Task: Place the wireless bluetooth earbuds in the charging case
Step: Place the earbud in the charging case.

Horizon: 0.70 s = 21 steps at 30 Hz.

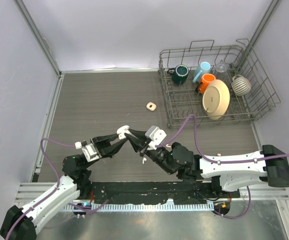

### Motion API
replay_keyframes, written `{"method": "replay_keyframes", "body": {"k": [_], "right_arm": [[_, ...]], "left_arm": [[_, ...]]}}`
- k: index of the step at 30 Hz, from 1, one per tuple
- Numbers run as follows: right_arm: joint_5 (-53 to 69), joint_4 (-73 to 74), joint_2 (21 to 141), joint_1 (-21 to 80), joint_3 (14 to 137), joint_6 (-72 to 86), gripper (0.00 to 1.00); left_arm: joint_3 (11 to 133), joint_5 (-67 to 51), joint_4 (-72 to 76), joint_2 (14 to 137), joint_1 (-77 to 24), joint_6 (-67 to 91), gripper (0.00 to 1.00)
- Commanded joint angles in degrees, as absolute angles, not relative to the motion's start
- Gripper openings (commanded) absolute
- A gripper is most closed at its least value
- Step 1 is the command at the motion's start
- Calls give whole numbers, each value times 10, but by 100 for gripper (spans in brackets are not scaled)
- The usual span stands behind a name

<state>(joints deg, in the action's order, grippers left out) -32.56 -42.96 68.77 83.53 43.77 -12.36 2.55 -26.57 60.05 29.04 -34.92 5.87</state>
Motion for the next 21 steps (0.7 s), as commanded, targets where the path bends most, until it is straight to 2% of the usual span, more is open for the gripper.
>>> {"method": "replay_keyframes", "body": {"k": [1,21], "right_arm": [[-318,-497,693,838,443,-156,1],[-323,-486,708,831,470,-185,1]], "left_arm": [[24,-261,638,286,-352,62,0],[18,-276,646,278,-352,68,0]]}}
